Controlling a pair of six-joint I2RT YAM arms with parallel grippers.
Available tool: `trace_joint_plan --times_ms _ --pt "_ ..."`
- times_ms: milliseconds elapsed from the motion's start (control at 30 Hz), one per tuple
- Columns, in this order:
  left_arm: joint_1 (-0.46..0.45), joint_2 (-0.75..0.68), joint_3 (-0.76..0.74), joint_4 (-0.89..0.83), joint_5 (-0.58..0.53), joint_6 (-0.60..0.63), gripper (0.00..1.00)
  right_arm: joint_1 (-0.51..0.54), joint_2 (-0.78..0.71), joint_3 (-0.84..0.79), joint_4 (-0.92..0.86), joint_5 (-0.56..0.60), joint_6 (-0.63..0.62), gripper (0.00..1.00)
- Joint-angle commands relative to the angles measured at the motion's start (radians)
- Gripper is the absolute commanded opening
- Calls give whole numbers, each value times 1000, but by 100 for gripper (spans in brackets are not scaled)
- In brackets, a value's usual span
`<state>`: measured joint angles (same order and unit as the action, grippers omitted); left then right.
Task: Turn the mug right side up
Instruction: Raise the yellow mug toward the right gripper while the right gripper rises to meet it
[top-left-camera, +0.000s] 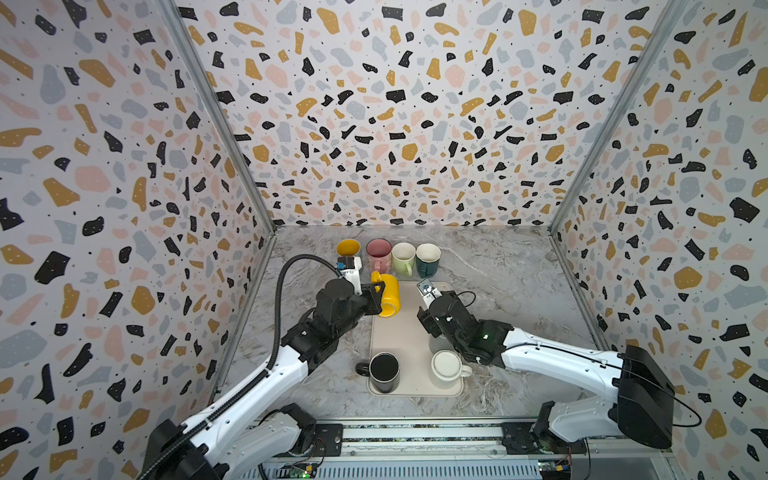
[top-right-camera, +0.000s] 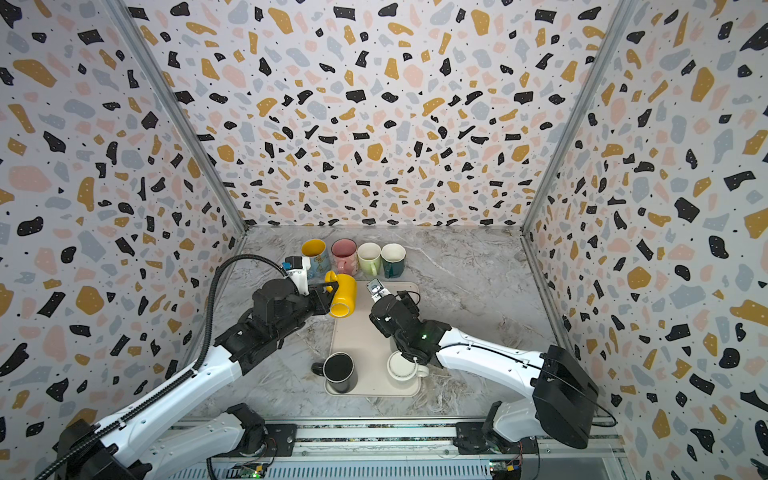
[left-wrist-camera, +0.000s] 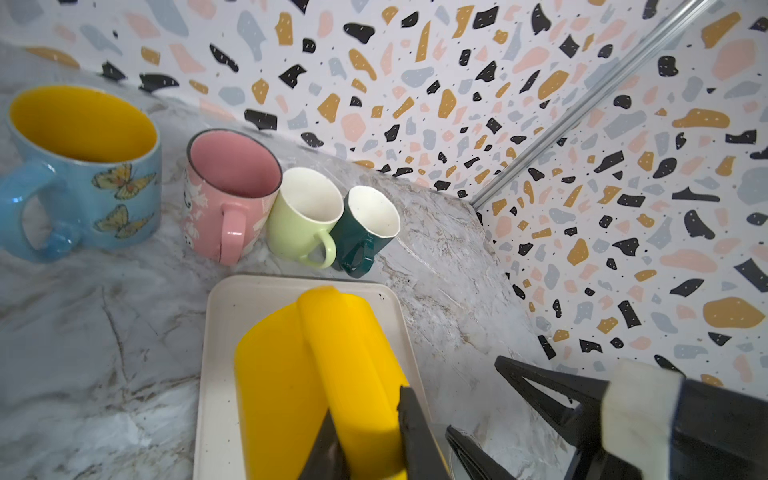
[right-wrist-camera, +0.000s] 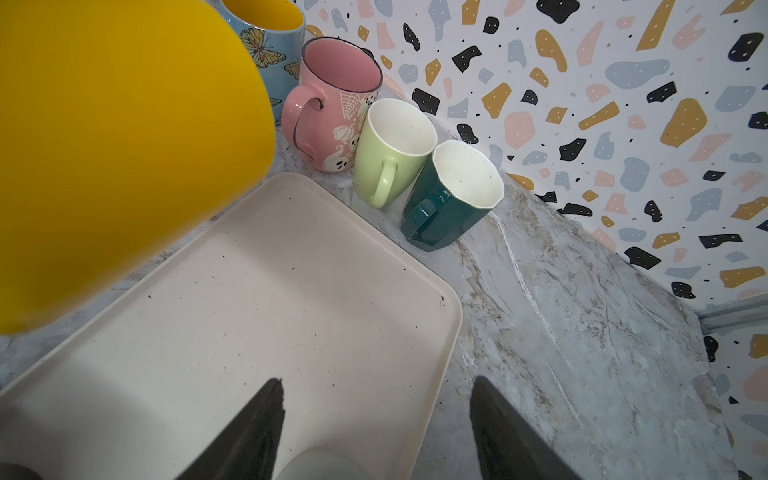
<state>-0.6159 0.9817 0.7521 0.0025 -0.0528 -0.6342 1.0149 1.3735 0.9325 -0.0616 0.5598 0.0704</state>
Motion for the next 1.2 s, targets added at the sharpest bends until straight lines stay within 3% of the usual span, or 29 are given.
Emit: trace_joint_plan --times_ms 0,433,733,1167 --pt "-72 -60 -4 159 -179 151 0 4 -17 61 -38 31 12 72" --pt "-284 -74 -88 363 -627 447 0 -76 -139 111 -64 -155 3 71" --pt "-375 45 -73 485 -840 682 0 -175 -142 180 -107 -370 23 70" --pt "-481 200 -164 844 -1106 1016 0 -338 -70 323 -210 -643 13 70"
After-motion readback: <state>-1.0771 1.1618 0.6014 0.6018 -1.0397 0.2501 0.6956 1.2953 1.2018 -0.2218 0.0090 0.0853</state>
